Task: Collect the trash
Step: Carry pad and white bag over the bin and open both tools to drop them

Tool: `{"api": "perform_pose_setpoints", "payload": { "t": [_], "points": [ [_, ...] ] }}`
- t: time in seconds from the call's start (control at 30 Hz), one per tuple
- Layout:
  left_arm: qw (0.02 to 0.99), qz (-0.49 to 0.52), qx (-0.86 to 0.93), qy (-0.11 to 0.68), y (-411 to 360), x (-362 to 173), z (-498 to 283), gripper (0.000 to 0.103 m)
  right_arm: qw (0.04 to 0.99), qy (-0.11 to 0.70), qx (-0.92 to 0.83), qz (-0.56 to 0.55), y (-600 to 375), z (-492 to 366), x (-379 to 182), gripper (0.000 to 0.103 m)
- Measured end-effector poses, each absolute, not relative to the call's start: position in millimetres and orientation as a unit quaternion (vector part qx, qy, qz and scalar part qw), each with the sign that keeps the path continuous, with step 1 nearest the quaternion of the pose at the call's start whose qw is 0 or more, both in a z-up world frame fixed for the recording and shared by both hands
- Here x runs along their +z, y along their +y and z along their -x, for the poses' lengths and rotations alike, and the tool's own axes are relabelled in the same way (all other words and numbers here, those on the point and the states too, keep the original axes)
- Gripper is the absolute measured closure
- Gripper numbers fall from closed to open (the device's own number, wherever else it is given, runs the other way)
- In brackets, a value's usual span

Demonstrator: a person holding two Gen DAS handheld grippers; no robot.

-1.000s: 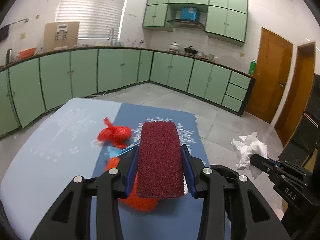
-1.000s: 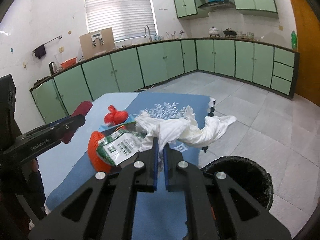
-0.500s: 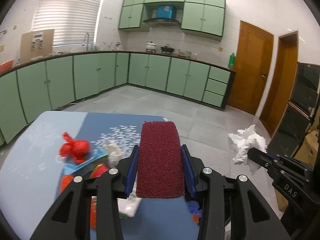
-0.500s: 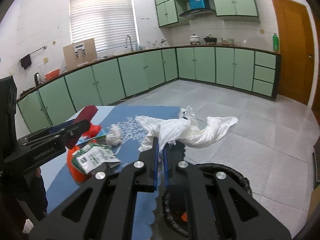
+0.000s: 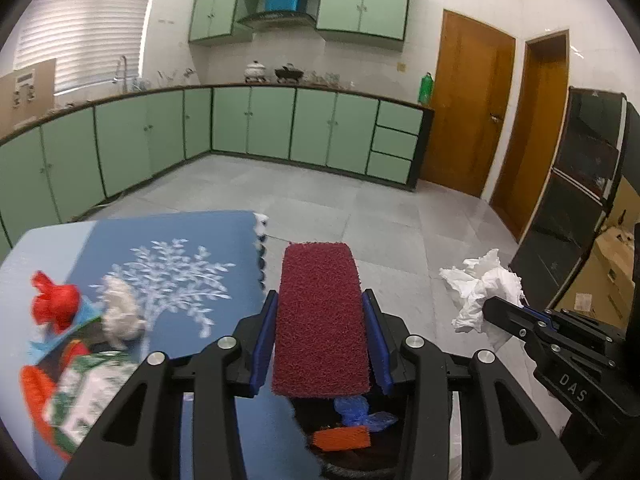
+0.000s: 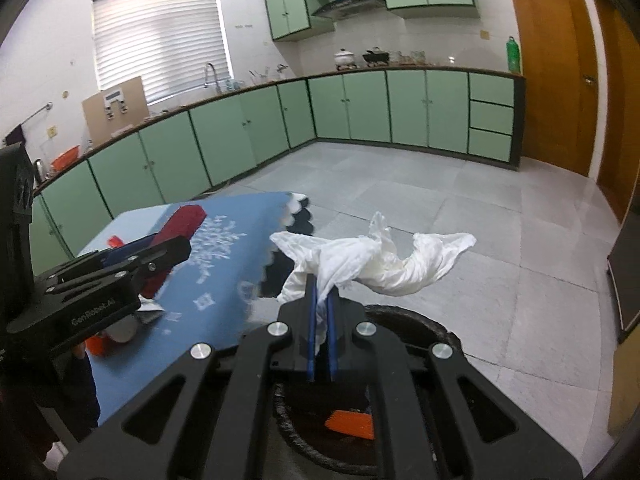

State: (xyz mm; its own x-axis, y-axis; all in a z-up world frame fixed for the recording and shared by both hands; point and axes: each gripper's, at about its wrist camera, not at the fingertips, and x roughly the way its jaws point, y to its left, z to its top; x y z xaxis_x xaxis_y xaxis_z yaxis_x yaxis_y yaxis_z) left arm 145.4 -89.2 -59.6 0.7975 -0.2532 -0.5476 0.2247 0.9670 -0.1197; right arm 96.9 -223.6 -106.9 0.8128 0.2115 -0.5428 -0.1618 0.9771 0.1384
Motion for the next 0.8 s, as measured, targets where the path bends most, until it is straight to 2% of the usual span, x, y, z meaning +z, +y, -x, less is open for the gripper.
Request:
{"api": "perform_pose_setpoints", "payload": {
  "t": [0.43,0.47,0.63,0.7,0.77,0.8],
  "points": [
    [0.929,0.01,-0.159,0.335,-134.7,-110.3,-190.2,0.062,0.934,0.344,0.073,-0.059,-254.2,-136.2,-161.0,0.099],
    [0.927,0.01,-0.163,0.339,-137.6,-114.6,-194.3,0.062,0.932,0.349,0.073,-0.062,-256.4,-139.8,-166.0,0.096],
    [0.915,0.008,-0.182,0.359,-146.3,-128.9,-207.3,0.061,0.924,0.372,0.069,-0.059,-260.9,-151.6,-185.9,0.095],
    [0.91,0.009,-0.192,0.368,-148.6,-133.1,-211.6,0.06,0.919,0.385,0.064,-0.06,-264.6,-156.7,-194.3,0.088],
    [0.907,0.009,-0.2,0.371,-149.3,-134.7,-212.3,0.05,0.917,0.391,0.057,-0.062,-267.3,-157.6,-199.1,0.069],
    [0.907,0.009,-0.201,0.371,-150.1,-134.3,-212.5,0.047,0.916,0.392,0.054,-0.062,-269.1,-156.8,-201.3,0.064]
  ]
}}
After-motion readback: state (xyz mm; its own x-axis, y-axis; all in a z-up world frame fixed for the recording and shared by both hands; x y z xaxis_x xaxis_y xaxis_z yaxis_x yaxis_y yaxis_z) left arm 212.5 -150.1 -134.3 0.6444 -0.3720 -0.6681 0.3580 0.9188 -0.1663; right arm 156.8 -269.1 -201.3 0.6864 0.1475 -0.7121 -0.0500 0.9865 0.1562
